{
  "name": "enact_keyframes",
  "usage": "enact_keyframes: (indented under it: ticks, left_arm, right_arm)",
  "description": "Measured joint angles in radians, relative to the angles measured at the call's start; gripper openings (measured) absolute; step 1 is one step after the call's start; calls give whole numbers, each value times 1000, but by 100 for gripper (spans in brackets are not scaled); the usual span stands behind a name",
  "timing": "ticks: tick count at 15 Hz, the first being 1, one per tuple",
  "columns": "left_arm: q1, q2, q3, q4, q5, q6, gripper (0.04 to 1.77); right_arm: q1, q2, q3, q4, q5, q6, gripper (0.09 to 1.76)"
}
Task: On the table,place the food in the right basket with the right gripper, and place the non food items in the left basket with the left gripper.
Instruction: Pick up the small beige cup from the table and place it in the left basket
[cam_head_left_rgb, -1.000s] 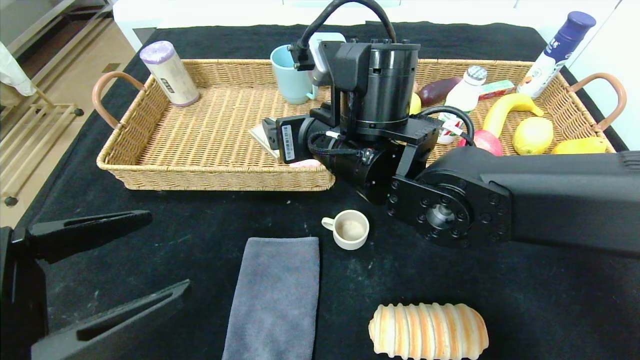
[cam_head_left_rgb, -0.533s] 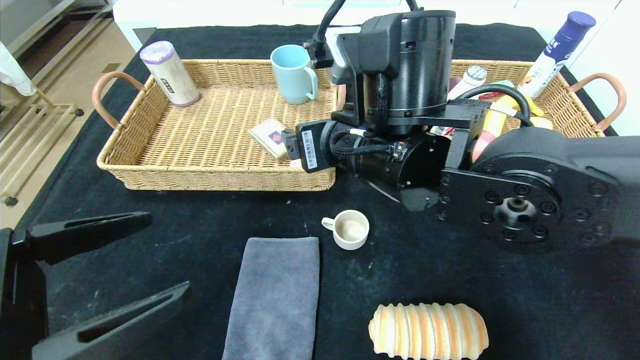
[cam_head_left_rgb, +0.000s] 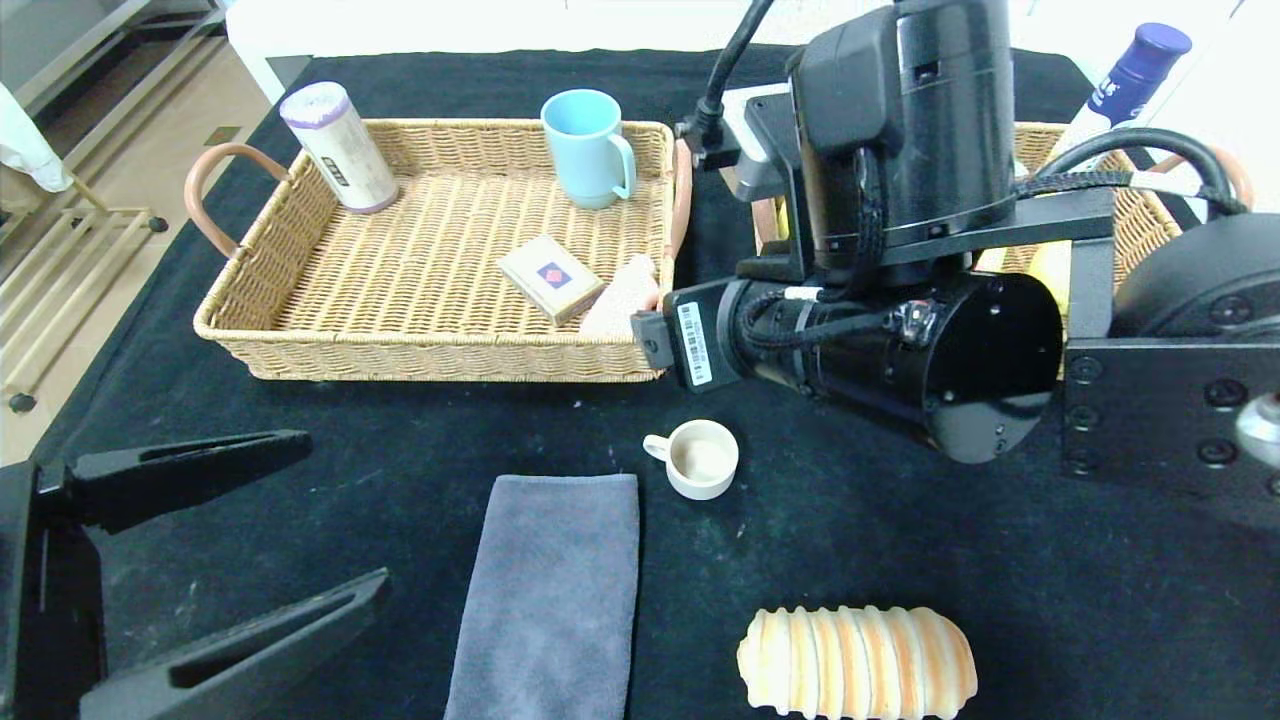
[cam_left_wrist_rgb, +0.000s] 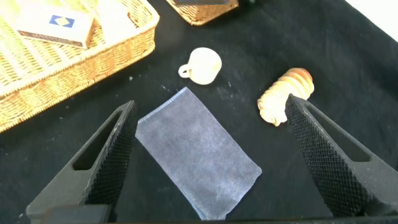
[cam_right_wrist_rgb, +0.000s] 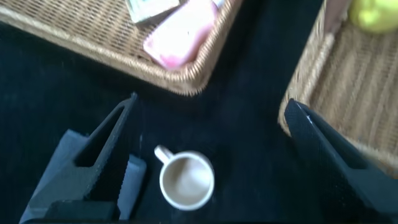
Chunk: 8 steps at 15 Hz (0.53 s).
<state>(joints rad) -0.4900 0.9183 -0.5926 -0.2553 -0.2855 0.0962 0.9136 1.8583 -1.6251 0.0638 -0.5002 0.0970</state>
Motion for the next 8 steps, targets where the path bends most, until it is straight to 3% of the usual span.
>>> enact_keyframes:
  ticks: [8]
  left_arm:
    - [-7,5,3,0,2,0,172]
  right_arm:
    - [-8,-10,-31,376,-26,238,170]
